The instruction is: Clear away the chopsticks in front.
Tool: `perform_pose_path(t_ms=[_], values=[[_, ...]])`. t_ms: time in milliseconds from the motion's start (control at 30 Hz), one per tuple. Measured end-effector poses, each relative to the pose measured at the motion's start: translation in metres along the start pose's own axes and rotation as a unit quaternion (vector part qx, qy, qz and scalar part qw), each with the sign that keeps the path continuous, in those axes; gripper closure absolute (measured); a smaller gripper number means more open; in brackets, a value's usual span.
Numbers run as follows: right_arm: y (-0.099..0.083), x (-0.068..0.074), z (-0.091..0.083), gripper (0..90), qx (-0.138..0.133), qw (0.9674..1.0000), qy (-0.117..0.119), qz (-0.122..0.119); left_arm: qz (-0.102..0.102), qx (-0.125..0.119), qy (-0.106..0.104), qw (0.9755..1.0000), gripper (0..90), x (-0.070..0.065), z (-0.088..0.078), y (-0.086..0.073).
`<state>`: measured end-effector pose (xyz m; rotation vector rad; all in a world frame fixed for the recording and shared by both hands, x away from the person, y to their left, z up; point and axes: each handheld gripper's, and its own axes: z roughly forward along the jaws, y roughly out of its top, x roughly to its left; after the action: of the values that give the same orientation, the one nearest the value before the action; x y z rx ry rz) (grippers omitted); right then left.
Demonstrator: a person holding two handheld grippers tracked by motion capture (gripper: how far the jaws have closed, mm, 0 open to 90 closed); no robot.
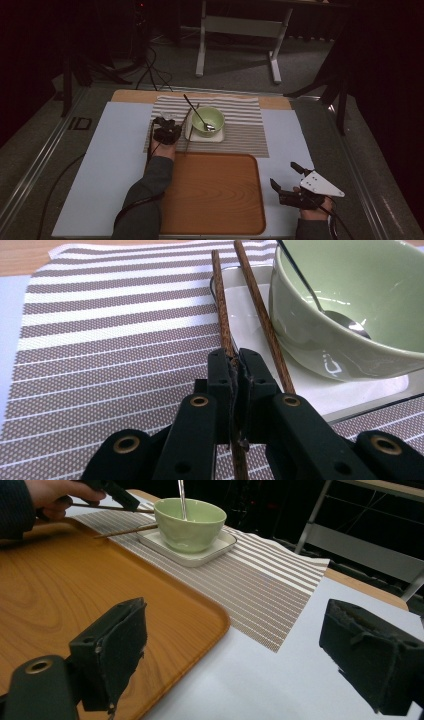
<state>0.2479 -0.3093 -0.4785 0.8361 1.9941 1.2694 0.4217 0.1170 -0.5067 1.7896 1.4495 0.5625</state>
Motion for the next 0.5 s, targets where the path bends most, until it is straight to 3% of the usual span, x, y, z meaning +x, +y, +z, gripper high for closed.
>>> perform_pose_path(t_ms=[500], values=[[0.0, 0.0, 0.0, 11.2, -0.001, 1.0, 0.0, 0.0, -0.005, -0.016, -0.004, 0.9999, 86.2, 0.003, -0.018, 0.0]])
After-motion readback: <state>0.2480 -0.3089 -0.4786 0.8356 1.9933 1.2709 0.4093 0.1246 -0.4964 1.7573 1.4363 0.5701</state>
